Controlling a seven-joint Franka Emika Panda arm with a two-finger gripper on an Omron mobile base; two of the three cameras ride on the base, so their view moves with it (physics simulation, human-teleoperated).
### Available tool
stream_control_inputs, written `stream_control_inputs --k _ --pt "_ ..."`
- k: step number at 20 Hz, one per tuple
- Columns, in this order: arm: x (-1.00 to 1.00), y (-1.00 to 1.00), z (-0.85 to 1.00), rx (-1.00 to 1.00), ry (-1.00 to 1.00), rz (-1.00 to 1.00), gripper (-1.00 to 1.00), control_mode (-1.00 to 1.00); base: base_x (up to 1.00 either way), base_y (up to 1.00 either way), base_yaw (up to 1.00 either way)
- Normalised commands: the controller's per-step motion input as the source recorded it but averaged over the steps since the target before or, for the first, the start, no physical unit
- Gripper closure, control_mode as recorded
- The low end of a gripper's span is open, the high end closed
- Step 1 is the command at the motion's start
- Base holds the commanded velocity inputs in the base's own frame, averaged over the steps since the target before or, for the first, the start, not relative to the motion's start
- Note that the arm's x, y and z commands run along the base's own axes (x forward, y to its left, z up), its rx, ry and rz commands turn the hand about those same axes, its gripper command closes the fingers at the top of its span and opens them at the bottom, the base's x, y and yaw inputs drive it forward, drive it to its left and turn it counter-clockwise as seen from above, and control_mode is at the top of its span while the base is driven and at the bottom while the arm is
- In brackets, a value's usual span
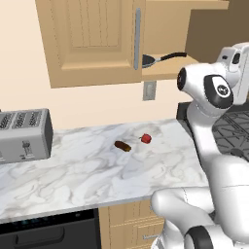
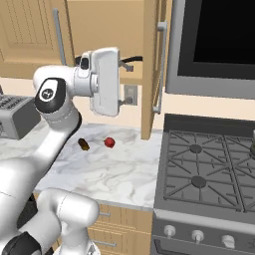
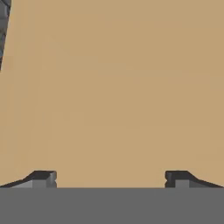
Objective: Pick the pan from the cabinet and place it on the stove. Then turn on the stove burner for the pan.
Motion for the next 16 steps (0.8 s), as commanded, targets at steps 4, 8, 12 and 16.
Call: stream_control_inputs --k 4,8,12,16 --pt "-0.28 0.83 0.00 0.02 -0.09 0.00 -1.00 -1.00 0.00 0.00 0.00" --pt "-0.17 0.97 0.00 0.04 -0.12 0.00 -1.00 -1.00 0.00 0.00 0.00" --pt "-0.04 0.98 0.05 0.06 -0.14 0.00 -1.00 -1.00 0.00 0.00 0.00" --pt "0.00 0.90 0.02 0.11 -0.19 0.00 -1.00 -1.00 0.00 0.00 0.00"
